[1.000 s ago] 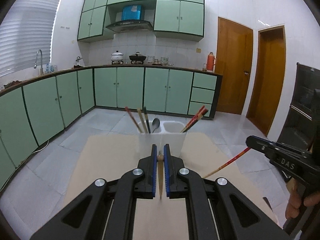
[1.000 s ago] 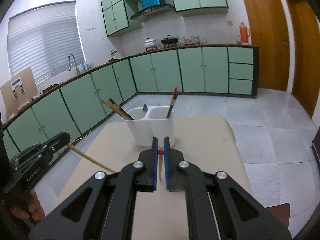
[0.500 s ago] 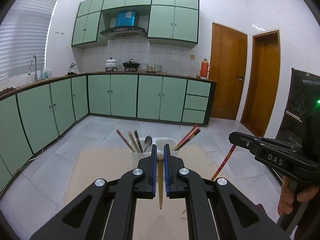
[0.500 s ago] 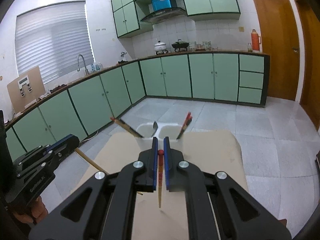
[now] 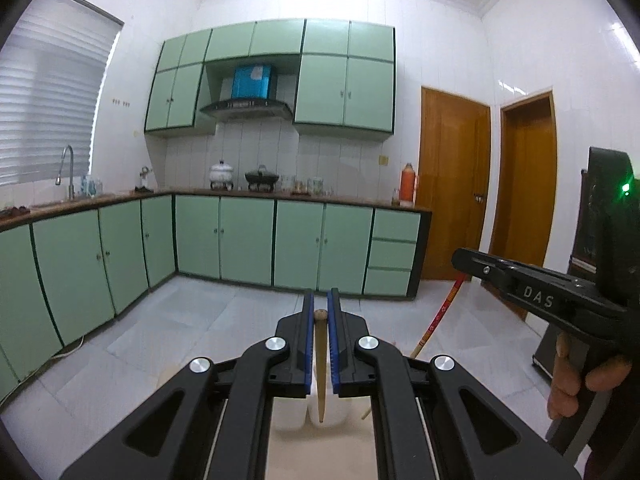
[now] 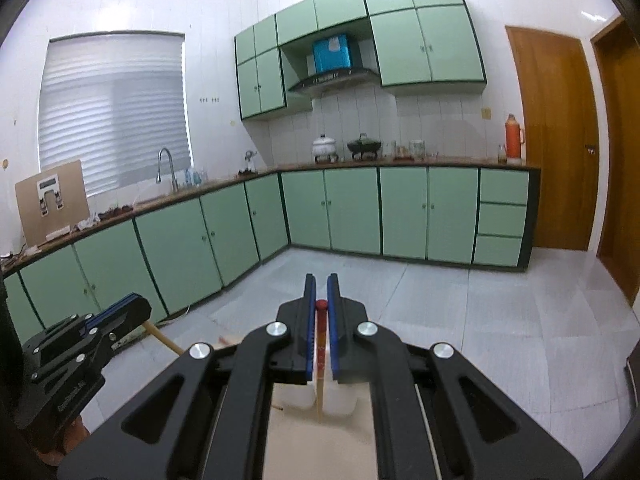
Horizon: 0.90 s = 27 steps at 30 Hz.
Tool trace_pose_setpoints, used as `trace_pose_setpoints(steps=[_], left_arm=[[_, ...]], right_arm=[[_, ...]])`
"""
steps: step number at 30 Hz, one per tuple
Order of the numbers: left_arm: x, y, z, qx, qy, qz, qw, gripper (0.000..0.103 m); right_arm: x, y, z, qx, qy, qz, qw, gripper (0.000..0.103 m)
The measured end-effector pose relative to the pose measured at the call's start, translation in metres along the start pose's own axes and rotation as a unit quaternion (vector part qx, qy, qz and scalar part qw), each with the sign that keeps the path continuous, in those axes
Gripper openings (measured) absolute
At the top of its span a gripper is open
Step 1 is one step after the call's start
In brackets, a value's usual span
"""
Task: Organize utensils
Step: 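Carry both chopsticks to the white holder and drop them in with both tools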
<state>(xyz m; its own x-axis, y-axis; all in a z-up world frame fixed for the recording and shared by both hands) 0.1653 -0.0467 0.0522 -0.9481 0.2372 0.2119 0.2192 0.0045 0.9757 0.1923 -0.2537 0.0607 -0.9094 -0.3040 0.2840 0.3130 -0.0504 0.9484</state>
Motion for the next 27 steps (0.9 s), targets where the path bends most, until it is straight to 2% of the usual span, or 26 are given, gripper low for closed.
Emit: trace_pose_setpoints(steps=[6, 14, 18, 27], left_arm=[[-0.028, 0.026, 0.002, -0.001, 0.010, -0.025, 0.9996, 0.006], [-0.081, 0.016, 0.003, -0.004, 0.032, -0.021, 0.9993, 0.006], [-0.106, 0.007, 0.005, -0.005, 0.036, -0.011, 0.9993, 0.006], [-0.152, -0.028, 0.016, 0.008, 0.040, 0.056, 0.9976, 0.006]], right_arm=[[-0.029, 0.027, -0.012, 0.007, -0.020, -0.018, 1.000, 0.005], [-0.082, 0.026, -0.029, 0.000, -0.031, -0.013, 0.999, 0.005], [-0.107, 0.013, -0.030, 0.015, -0.038, 0.001, 0.999, 0.005], [-0.147, -0.024, -0.042, -0.002, -0.024, 0.052, 0.998, 0.005]])
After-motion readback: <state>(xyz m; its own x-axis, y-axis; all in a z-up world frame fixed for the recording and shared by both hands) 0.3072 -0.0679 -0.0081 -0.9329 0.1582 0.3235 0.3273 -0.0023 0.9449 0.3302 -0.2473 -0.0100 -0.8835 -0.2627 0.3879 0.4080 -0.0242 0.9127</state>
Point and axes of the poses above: each gripper's, at about its wrist camera, not at the fingertips, and x roughly against the way its jaws point, z to its left, y to its top, the point moved 1 cm from there along -x, roughly the way its jaws point, and after that the axes turned 5 degrees about y, right-handed, at the moved point
